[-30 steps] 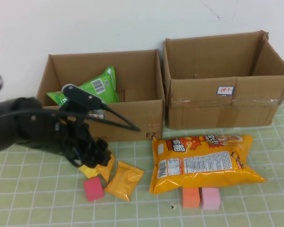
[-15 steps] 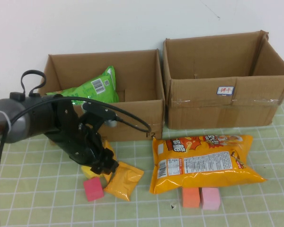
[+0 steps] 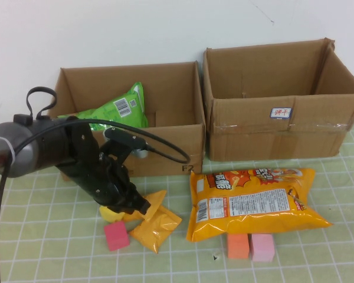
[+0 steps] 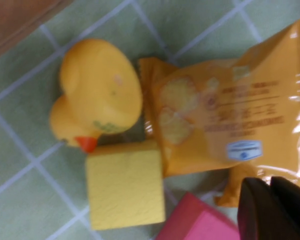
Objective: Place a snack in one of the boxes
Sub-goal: Pick up the biscuit
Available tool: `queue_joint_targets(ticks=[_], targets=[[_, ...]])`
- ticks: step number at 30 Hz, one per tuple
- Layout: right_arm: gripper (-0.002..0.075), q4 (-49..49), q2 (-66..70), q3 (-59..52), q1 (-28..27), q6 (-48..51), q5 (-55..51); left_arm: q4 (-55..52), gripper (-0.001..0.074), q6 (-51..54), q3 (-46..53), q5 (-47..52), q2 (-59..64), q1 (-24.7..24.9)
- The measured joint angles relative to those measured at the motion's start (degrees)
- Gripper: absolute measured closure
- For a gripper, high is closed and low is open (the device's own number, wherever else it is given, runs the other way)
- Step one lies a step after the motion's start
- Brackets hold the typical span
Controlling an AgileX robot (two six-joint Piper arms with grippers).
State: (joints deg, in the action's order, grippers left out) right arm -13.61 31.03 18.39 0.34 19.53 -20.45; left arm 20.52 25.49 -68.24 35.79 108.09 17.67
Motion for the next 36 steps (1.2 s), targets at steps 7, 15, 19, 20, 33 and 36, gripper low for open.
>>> queue_joint_targets(ticks=[7,15,19,20,33,36], targets=[[0.0728,-0.03,0.00,0.00,0.00,0.00,0.00,7.43,0.0407,9.78,-0.40,-0.10,-1.94,2.22],[0.0728,-0.03,0.00,0.00,0.00,0.00,0.00,-10.87,0.0162,0.56,-3.50,-2.26,2.55,9.61],[0.0728,-0.03,0.00,0.00,0.00,0.00,0.00,-24.76,0.0205,-13.31,-4.46,-2.03,4.85,10.57],[0.0728,-0.03,0.00,0.00,0.00,0.00,0.00,-27.05,0.0221,-15.82,-4.51,-2.03,5.11,10.57],[0.0728,-0.03,0.00,0.00,0.00,0.00,0.00,-31.35,0.0326,-20.57,-4.98,-3.40,6.10,10.70],[0.0728,-0.03,0.00,0.00,0.00,0.00,0.00,-31.47,0.0329,-20.57,-5.02,-3.40,6.96,10.70]])
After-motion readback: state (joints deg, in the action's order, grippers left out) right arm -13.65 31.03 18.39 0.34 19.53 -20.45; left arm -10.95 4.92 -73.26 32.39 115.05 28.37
